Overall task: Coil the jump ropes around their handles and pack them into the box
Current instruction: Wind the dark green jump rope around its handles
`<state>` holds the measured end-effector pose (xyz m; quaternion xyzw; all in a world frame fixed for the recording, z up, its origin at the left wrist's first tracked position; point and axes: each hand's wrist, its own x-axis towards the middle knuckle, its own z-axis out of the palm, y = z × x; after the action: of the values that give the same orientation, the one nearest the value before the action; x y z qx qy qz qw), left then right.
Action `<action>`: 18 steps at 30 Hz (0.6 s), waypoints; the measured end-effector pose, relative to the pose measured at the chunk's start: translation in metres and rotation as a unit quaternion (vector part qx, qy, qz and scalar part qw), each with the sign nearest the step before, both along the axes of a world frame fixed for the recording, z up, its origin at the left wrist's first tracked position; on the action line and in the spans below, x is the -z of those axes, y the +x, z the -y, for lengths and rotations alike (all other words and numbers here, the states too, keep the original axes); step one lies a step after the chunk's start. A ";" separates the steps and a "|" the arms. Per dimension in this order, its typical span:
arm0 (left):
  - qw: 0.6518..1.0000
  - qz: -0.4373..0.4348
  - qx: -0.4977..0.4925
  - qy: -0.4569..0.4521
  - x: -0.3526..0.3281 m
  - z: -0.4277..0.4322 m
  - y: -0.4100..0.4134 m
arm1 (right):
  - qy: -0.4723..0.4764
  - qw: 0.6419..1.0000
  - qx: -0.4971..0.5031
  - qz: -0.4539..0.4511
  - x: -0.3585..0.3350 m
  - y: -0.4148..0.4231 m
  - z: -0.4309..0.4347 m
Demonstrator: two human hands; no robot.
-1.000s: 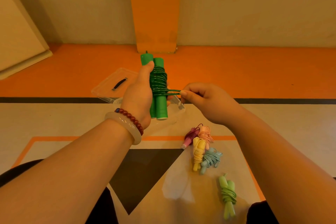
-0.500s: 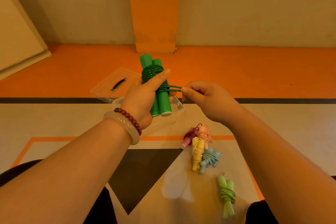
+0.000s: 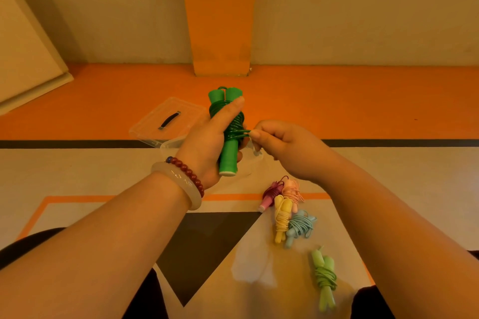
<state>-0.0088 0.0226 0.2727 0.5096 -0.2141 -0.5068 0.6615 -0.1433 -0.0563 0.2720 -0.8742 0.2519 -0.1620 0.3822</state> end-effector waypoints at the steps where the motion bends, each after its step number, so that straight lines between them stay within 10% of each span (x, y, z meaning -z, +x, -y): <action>1: 1.000 0.015 0.014 -0.001 0.000 -0.001 0.000 | 0.006 1.000 -0.008 0.006 -0.003 -0.001 0.000; 18: 0.996 -0.014 0.066 -0.061 0.000 0.002 0.004 | 0.053 0.998 0.008 0.044 -0.010 -0.016 0.017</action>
<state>-0.0044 0.0208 0.2723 0.4460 -0.2681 -0.5424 0.6596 -0.1592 -0.0735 0.2820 -0.8426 0.2503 -0.1903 0.4373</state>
